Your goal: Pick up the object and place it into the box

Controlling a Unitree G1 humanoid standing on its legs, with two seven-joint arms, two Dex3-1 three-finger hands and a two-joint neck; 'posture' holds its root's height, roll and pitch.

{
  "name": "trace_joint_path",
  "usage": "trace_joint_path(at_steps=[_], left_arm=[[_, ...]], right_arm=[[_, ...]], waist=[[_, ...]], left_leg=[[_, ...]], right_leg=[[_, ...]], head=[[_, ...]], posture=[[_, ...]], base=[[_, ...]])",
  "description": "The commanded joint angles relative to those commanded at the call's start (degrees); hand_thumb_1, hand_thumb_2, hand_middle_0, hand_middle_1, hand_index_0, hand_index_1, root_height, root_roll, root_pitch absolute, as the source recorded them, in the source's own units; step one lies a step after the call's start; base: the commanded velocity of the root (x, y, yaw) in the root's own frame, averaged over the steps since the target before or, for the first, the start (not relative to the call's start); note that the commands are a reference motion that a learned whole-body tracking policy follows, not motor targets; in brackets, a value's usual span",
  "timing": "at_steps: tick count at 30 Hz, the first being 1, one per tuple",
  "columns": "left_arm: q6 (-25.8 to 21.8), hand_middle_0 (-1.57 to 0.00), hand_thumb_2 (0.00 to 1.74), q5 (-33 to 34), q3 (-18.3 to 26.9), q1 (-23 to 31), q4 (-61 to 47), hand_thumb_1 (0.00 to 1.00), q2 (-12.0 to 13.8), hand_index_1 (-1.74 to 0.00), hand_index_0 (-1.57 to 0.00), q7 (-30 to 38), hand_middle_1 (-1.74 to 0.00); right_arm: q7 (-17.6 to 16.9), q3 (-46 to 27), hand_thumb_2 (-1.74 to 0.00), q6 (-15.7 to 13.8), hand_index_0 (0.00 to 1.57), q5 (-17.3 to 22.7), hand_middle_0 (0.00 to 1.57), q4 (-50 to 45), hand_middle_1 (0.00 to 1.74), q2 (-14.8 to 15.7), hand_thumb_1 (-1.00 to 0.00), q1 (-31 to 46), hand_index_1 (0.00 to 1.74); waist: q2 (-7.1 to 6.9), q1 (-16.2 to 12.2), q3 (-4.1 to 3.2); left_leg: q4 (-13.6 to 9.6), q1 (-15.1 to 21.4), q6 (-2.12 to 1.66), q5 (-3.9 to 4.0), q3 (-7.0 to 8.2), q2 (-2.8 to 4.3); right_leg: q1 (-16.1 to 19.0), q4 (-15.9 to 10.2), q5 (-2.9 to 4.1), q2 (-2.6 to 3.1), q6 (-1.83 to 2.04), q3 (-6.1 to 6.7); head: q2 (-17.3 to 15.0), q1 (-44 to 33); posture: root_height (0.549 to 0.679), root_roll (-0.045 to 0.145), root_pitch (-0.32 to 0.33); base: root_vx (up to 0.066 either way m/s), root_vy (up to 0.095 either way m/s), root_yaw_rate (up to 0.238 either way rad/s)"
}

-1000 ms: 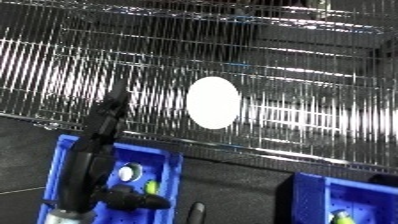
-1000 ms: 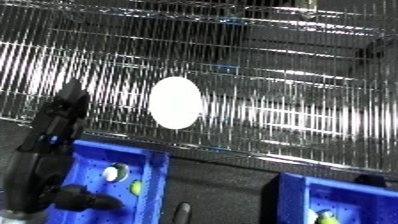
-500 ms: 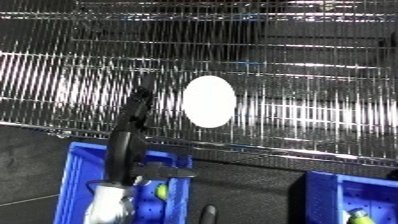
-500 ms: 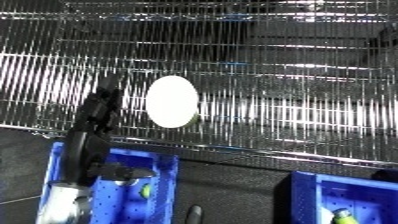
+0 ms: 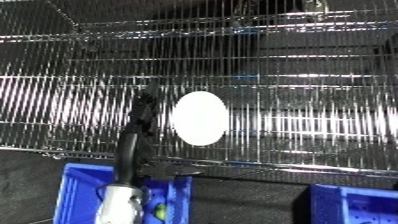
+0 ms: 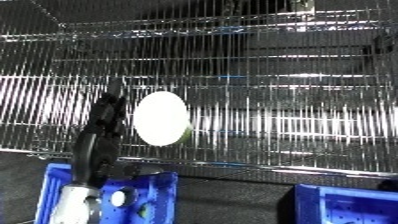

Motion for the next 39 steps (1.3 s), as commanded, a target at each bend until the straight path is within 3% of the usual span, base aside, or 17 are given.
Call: trace_joint_path(at_steps=[8, 17, 26, 31, 35, 39], left_arm=[[1.3, 0.00, 0.00, -2.0, -0.7, -4.7, 3.3, 0.00, -0.3, 0.00, 0.00, -1.0, 0.00], [2.4, -0.71, 0.78, -4.1, -1.5, -8.1, 5.3, 0.45, -1.4, -0.78, -0.71, -3.1, -0.78], [2.6, -1.41, 1.57, -4.7, -1.7, -8.8, 7.2, 0.90, -1.8, -1.57, -1.41, -4.0, -1.57], [2.1, -1.41, 1.57, -8.1, -1.1, -8.0, 7.1, 0.90, -2.0, -1.57, -1.41, -6.5, -1.57], [-4.3, -1.41, 1.57, -12.4, 0.0, -5.6, 3.4, 0.90, -1.9, -1.57, -1.41, -12.8, -1.57], [-8.2, -1.41, 1.57, -13.3, 2.4, -1.2, -2.5, 0.90, -1.6, -1.57, -1.41, -14.0, -1.57]], right_arm=[[-0.5, 1.2, 0.00, 0.1, 0.00, 1.0, 0.00, -0.9, 0.00, 0.7, 0.00, -0.2, 0.00], [-1.2, 1.8, 0.00, -0.4, 0.00, 1.4, 0.00, -1.2, 0.00, 1.5, 0.00, -0.4, 0.00], [-1.7, 2.1, 0.00, -0.7, 0.00, 1.3, 0.00, -1.3, 0.00, 1.9, 0.00, 0.0, 0.00], [-1.9, 2.0, 0.00, -0.8, 0.00, 1.2, 0.00, -1.1, 0.00, 2.3, 0.00, 0.2, 0.00], [-1.9, 1.2, 0.00, -1.3, 0.00, 1.2, 0.00, -0.7, 0.00, 2.4, 0.00, 1.1, 0.00], [-2.1, 0.1, 0.00, -2.2, 0.00, 1.7, 0.00, -0.5, 0.00, 2.4, 0.00, 2.7, 0.00]], waist=[[-0.82, -1.4, 0.00], [-1.22, -2.4, 0.00], [-1.20, -2.6, 0.00], [-0.79, -2.3, 0.00], [0.00, -1.4, 0.00], [1.13, 0.2, 0.00]], left_leg=[[0.2, -0.3, -0.15, -0.33, 0.26, 0.48], [0.0, 0.2, -0.28, -0.61, 0.52, 0.64], [-0.5, 1.0, -0.35, -0.71, 0.66, 0.64], [-0.8, 1.4, -0.33, -0.72, 0.48, 0.36], [-1.5, 1.8, -0.38, -0.58, 0.03, -0.18], [-1.8, 1.9, -0.24, -0.51, -0.70, -1.03]], right_leg=[[-0.4, -0.3, 0.16, 0.33, 0.19, 0.50], [-0.1, -1.1, 0.43, 0.35, 0.47, 0.78], [0.6, -1.7, 0.36, 0.18, 0.50, 0.86], [0.8, -1.8, 0.25, -0.12, 0.49, 0.75], [1.1, -1.9, 0.09, -0.58, 0.39, 0.34], [1.2, -1.4, -0.35, -1.30, 0.12, -0.33]], head=[[0.8, -1.4], [1.0, -2.0], [1.1, -3.1], [0.8, -3.2], [0.2, -1.4], [-1.0, 0.7]], posture=[[0.640, -0.007, 0.127], [0.642, -0.007, 0.128], [0.643, -0.005, 0.124], [0.643, -0.001, 0.123], [0.644, 0.003, 0.124], [0.644, 0.009, 0.124]], base=[[-0.005, 0.007, -0.045], [-0.006, 0.001, -0.014], [-0.006, 0.000, 0.001], [-0.004, -0.002, 0.054], [0.002, -0.019, 0.116], [0.007, -0.028, 0.165]])
